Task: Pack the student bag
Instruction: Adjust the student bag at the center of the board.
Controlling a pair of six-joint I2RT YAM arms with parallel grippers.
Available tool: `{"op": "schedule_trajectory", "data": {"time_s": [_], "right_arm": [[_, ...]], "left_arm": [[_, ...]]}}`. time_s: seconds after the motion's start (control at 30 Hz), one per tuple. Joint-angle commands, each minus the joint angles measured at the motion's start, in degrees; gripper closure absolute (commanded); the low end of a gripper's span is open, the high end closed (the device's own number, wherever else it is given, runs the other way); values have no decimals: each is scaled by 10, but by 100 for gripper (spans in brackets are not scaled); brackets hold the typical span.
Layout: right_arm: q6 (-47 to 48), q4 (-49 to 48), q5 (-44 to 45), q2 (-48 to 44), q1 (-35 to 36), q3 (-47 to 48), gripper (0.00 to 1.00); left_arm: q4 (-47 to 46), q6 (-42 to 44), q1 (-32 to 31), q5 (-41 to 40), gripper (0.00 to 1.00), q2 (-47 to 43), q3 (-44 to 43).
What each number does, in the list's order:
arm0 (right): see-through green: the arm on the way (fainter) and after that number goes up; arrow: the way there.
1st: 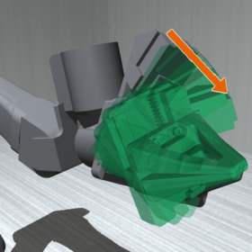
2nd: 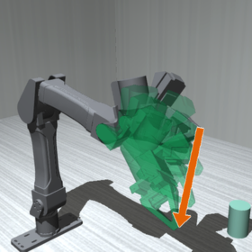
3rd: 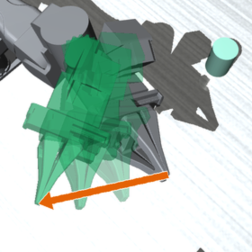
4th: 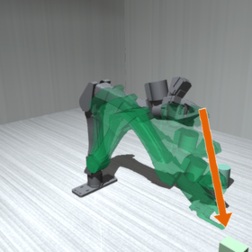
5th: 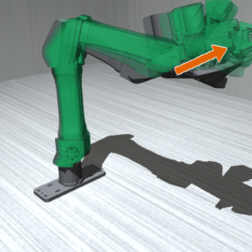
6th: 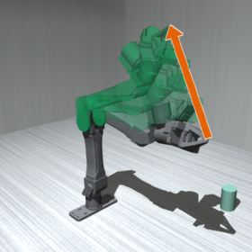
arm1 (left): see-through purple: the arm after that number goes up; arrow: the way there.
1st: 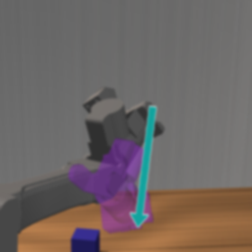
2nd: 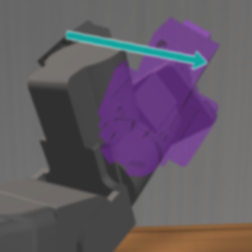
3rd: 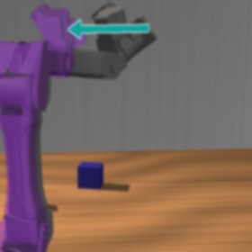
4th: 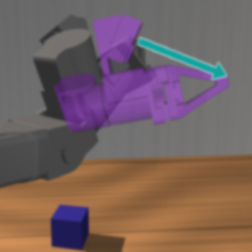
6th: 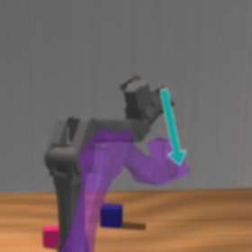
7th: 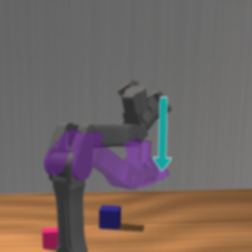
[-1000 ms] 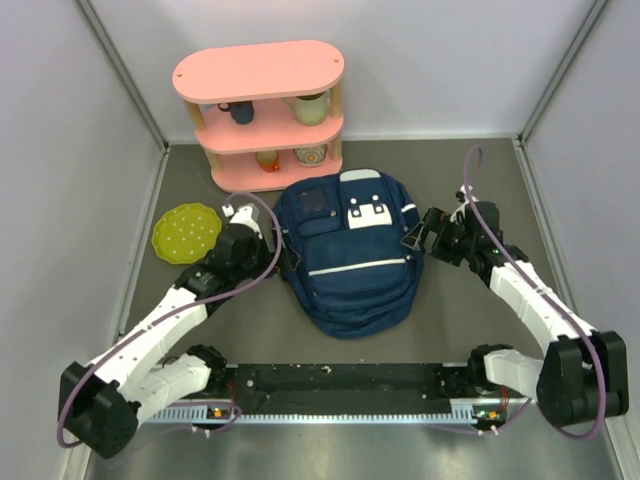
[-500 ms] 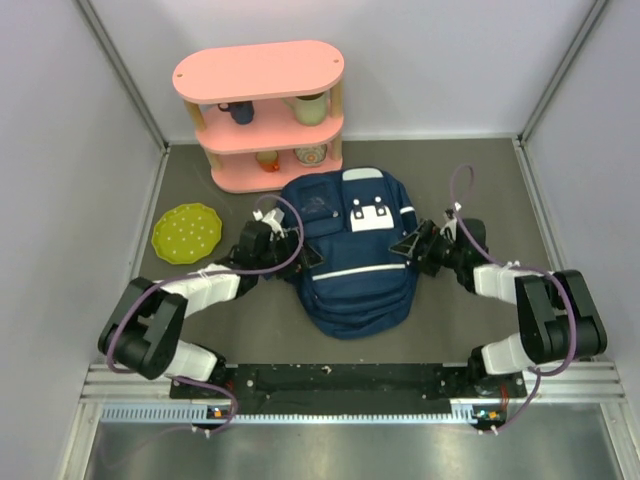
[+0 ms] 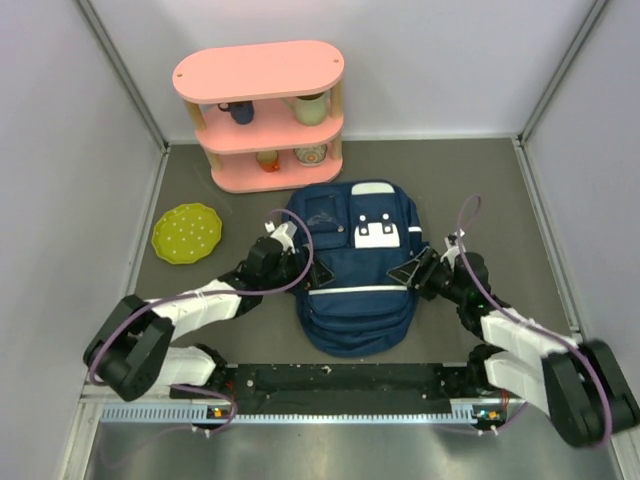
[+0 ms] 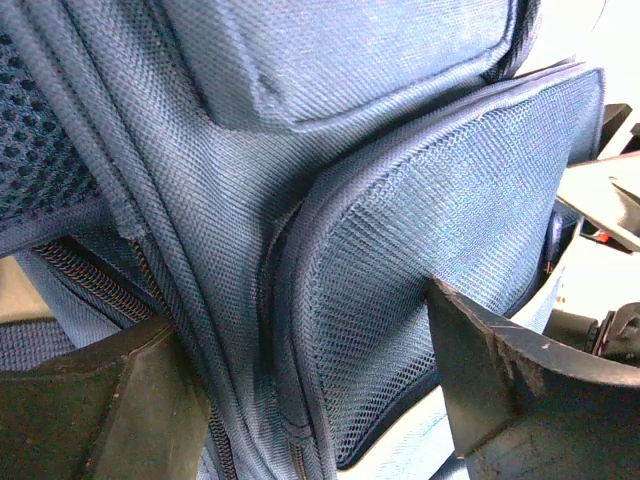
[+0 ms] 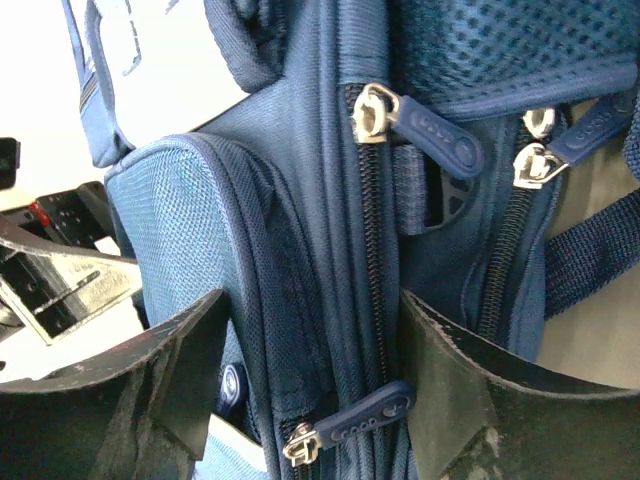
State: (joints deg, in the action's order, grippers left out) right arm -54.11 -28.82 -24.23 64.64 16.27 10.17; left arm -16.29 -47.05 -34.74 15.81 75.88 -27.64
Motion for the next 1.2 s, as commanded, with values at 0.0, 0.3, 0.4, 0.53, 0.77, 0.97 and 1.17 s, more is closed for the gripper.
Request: {"op": "schedule_trajectory", "data": {"time_s": [0.0,0.3,0.4,0.53,0.77,0.97,1.17], "right_arm": [[42,286,75,-149,38,47,30],[145,434,236,-307,35,123,18],[165,446,238,-284,35,142,17],[179,445,211,-240,35,158,16],[150,347,93,-128,35,138,17],[138,317,64,-36,36,180,18],[196,375,127,-56,35,254,15]], "left_arm": [[118,38,-28,-6,16,-57,-23],[242,79,-28,-115,1,-133,-62],[285,87,-28,-183,1,-167,-72],[293,91,-28,-231,1,-206,-63],[217,89,-28,-136,2,-159,-42],[207,114,-27,-67,4,-24,-160],[286,150,-27,-132,2,11,-262]]}}
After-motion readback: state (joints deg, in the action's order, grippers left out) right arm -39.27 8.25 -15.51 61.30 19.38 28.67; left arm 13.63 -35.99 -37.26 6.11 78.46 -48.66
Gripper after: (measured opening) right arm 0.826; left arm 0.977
